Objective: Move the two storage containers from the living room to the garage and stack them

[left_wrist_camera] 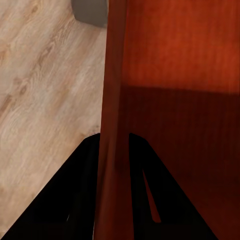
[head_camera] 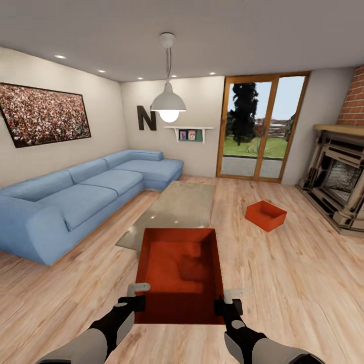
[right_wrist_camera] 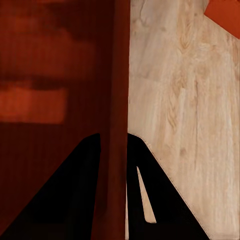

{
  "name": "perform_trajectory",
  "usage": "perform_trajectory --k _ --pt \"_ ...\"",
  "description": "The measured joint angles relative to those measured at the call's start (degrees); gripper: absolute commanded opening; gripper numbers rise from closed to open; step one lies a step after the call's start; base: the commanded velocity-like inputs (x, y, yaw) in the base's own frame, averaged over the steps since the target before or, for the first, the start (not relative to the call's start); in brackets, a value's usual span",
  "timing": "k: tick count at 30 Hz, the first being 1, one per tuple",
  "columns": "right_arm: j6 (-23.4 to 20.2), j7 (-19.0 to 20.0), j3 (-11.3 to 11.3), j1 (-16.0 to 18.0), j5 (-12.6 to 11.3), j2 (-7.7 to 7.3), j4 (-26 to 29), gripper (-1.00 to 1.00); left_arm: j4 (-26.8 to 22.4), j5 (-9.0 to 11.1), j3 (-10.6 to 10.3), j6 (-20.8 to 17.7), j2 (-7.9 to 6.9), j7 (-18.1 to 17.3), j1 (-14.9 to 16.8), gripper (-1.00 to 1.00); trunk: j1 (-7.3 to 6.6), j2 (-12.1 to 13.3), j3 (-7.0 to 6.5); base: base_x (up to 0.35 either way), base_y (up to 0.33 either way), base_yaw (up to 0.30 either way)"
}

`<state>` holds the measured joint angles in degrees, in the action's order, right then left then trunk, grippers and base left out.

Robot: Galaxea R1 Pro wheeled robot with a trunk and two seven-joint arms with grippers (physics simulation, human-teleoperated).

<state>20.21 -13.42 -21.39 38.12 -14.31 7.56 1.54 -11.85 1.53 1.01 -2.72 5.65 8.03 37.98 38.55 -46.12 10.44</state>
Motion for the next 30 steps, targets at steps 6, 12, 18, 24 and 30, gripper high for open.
perform_trajectory --k 6,12,18,24,30 --pt "-0.01 0.0 0.0 0.0 0.0 0.0 0.0 -1.0 0.0 0.01 -0.01 0.0 0.0 0.0 0.0 -1.0 0.0 0.0 -0.3 -0.336 0.0 0.234" --pt "-0.03 0.01 0.01 0.0 0.03 0.0 0.0 -1.0 0.0 -0.01 0.02 -0.02 0.0 0.0 0.0 -1.0 0.0 0.0 -0.6 -0.336 0.0 0.237" --pt "0.0 0.0 0.01 0.0 0.01 0.0 0.0 -1.0 0.0 0.01 -0.01 -0.01 0.0 0.0 0.0 -1.0 0.0 0.0 -0.87 -0.336 0.0 0.247" --pt "0.05 0.0 -0.01 -0.01 -0.02 0.0 0.0 -1.0 -0.01 0.01 -0.01 0.02 0.0 0.0 0.0 -1.0 0.0 0.0 -1.13 -0.336 0.0 0.249" --pt "0.08 0.0 -0.03 0.01 -0.03 0.0 -0.01 -1.0 -0.01 0.01 0.0 0.04 0.0 -0.01 0.0 -1.0 0.0 0.0 -1.38 -0.336 0.0 0.25"
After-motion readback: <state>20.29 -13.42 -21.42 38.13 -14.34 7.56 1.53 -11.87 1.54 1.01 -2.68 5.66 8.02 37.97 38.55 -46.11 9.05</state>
